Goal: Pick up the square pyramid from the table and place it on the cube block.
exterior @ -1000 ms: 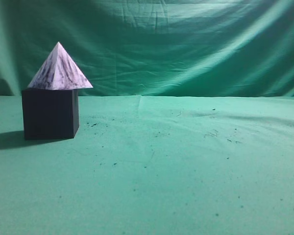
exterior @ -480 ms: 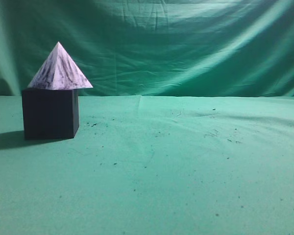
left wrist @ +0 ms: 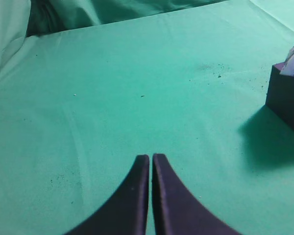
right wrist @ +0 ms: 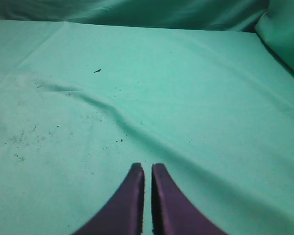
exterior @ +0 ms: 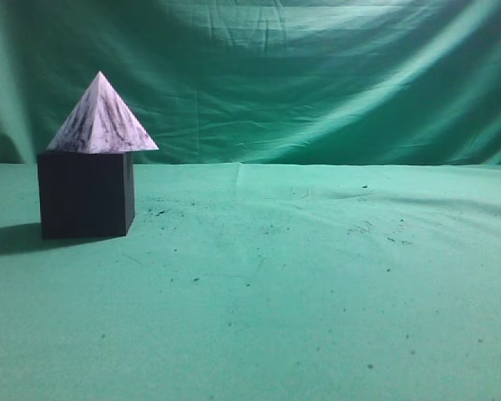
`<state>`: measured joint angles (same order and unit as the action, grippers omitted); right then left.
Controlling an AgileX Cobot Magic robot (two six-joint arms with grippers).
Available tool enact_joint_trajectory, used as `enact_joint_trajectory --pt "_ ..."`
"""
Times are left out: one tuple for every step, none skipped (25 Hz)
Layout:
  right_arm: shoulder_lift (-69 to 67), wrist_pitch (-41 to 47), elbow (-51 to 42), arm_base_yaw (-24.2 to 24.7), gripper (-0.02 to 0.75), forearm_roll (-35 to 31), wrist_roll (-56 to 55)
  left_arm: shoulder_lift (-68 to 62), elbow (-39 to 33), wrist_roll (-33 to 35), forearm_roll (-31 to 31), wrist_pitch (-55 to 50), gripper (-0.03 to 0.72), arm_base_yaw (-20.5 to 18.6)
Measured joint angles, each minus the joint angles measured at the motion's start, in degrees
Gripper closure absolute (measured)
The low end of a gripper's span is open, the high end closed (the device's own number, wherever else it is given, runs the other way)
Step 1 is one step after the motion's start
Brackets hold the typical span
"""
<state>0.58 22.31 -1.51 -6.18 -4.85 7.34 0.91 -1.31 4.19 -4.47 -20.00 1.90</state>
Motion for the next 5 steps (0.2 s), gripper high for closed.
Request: enact_joint_trajectory --pt "0.0 0.0 0.0 0.0 0.738 0.0 0.0 0.0 0.0 0.0 0.0 0.0 0.688 0.0" --pt "0.0 0.0 0.0 0.0 0.738 0.0 0.0 0.0 0.0 0.0 0.0 0.0 0.688 0.0" --pt "0.0 0.0 0.0 0.0 0.738 0.0 0.0 0.0 0.0 0.0 0.0 0.0 0.688 0.0" --pt "0.0 0.0 0.0 0.0 0.738 0.0 0.0 0.0 0.0 0.0 0.0 0.0 0.688 0.0" --pt "0.0 0.0 0.0 0.0 0.738 0.0 0.0 0.0 0.0 0.0 0.0 0.0 0.688 0.0"
